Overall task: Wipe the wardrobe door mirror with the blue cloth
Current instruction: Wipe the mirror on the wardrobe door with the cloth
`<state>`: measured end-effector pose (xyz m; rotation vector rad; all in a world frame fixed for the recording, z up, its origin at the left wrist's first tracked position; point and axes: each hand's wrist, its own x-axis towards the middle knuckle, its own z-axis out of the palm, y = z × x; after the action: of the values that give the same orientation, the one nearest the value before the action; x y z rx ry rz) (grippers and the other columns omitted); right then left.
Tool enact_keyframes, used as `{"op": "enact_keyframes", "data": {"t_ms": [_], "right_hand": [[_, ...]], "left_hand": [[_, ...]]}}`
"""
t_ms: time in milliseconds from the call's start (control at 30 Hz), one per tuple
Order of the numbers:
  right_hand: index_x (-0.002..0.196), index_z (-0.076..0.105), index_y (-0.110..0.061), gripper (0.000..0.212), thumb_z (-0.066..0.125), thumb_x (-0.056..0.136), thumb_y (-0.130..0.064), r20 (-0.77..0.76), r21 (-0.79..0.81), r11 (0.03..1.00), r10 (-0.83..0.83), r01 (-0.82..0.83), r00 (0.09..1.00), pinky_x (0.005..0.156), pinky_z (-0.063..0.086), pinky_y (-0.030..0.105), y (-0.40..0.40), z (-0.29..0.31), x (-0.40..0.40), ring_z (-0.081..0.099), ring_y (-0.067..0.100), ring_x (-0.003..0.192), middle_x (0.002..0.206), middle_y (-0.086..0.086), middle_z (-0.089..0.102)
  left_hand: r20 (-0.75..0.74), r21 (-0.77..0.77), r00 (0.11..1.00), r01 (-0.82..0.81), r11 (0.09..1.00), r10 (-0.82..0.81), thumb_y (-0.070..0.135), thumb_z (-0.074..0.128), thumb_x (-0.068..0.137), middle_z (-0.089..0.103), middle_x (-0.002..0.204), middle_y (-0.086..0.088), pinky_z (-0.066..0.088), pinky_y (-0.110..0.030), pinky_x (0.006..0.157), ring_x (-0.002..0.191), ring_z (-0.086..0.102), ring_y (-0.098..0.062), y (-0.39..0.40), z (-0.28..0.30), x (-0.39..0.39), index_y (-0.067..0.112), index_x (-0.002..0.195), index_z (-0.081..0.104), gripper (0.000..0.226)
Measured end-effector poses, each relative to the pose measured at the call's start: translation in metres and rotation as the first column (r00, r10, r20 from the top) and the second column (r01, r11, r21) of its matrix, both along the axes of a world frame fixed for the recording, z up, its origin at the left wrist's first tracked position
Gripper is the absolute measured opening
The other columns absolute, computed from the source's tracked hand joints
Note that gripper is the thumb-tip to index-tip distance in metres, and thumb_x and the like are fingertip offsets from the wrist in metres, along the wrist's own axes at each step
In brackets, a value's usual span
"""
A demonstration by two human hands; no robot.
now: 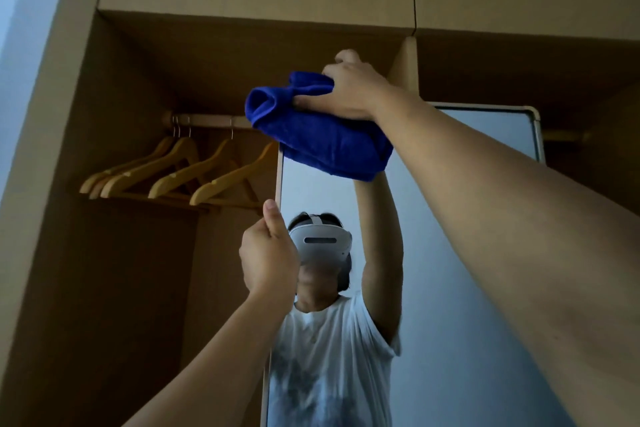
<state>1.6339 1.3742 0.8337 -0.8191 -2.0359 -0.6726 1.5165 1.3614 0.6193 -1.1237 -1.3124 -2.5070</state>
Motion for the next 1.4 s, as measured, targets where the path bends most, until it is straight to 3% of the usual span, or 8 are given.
{"op": "enact_keyframes", "data": {"t_ms": [67,167,300,533,800,1100,1233,1400], "right_hand": [[0.13,0.05,-0.029,0.097,0.035,0.06,-0.094,-0.008,-0.054,0.993,-0.11,0.11,0.994,0.101,0.028,0.054,0.001,-0.003,0.007,0.032,0.038,0.129,0.147,0.01,0.03],[0.089,0.053,-0.027,0.074,0.034,0.062,-0.093,0.011,-0.129,0.99,-0.05,0.051,0.999,0.081,0.043,0.042,0.002,0.0,0.009,0.056,0.026,0.092,0.109,0.007,0.059],[0.096,0.053,-0.021,0.077,0.039,0.064,-0.09,0.045,-0.16,0.987,-0.02,0.027,0.999,0.061,0.036,0.032,-0.003,0.007,0.001,0.054,0.019,0.077,0.088,0.0,0.055],[0.104,0.058,-0.023,0.075,0.042,0.068,-0.086,0.08,-0.197,0.98,0.002,0.014,0.997,0.071,0.042,0.035,-0.012,0.012,-0.021,0.057,0.022,0.084,0.094,0.0,0.057],[0.081,0.054,-0.03,0.052,0.04,0.077,-0.08,0.027,-0.122,0.986,0.121,-0.117,0.992,0.065,0.04,0.031,-0.007,0.002,0.008,0.059,0.017,0.078,0.085,-0.003,0.06],[0.115,0.056,-0.028,0.052,0.045,0.084,-0.069,-0.04,-0.065,0.987,0.146,-0.149,0.988,0.065,0.04,0.028,-0.001,-0.01,0.049,0.059,0.016,0.092,0.107,-0.004,0.062],[0.135,0.042,-0.029,0.065,0.046,0.083,-0.067,-0.089,0.179,0.984,0.043,-0.027,0.995,0.096,0.039,0.042,-0.007,-0.03,0.028,0.044,0.029,0.121,0.138,0.005,0.042],[0.143,0.03,-0.025,0.08,0.047,0.079,-0.069,-0.119,0.361,0.933,0.049,-0.003,0.992,0.109,0.021,0.051,-0.022,-0.06,-0.018,0.018,0.038,0.138,0.152,0.009,0.021]], "left_hand": [[-0.009,-0.002,1.0,-0.016,1.0,0.016,0.053,0.029,0.095,0.041,0.051,-0.004,0.035,-0.036,0.058,0.053,0.04,-0.021,-0.002,0.0,0.0,0.012,0.057,0.039,0.056],[-0.018,-0.003,1.0,-0.015,1.0,0.015,0.053,0.028,0.095,0.044,0.053,-0.006,0.036,-0.035,0.058,0.054,0.042,-0.022,-0.004,0.001,0.0,0.011,0.058,0.04,0.058],[-0.029,-0.019,0.999,-0.026,0.999,0.026,0.053,0.026,0.095,0.045,0.054,-0.006,0.036,-0.035,0.057,0.054,0.042,-0.021,-0.005,0.0,0.002,0.011,0.058,0.041,0.058],[-0.036,-0.025,0.999,-0.022,0.999,0.021,0.054,0.026,0.095,0.043,0.054,-0.006,0.034,-0.033,0.056,0.053,0.041,-0.02,-0.006,-0.002,0.003,0.011,0.06,0.042,0.058],[-0.012,0.024,0.989,0.145,0.989,-0.145,0.06,0.032,0.09,0.042,0.048,-0.004,0.036,-0.04,0.058,0.052,0.039,-0.025,-0.007,-0.004,0.0,0.022,0.055,0.045,0.054],[-0.028,0.0,0.997,0.075,0.997,-0.075,0.061,0.028,0.09,0.043,0.05,-0.011,0.039,-0.04,0.056,0.051,0.042,-0.026,-0.011,-0.003,-0.001,0.011,0.056,0.038,0.062],[-0.01,-0.008,0.992,0.126,0.992,-0.127,0.059,0.03,0.091,0.04,0.048,-0.008,0.037,-0.04,0.056,0.052,0.039,-0.026,-0.012,-0.002,-0.001,0.013,0.055,0.037,0.059],[0.049,0.019,0.952,0.301,0.953,-0.302,0.056,0.036,0.092,0.031,0.052,-0.003,0.028,-0.038,0.056,0.051,0.028,-0.023,-0.021,-0.001,-0.003,0.015,0.058,0.034,0.053]]}}
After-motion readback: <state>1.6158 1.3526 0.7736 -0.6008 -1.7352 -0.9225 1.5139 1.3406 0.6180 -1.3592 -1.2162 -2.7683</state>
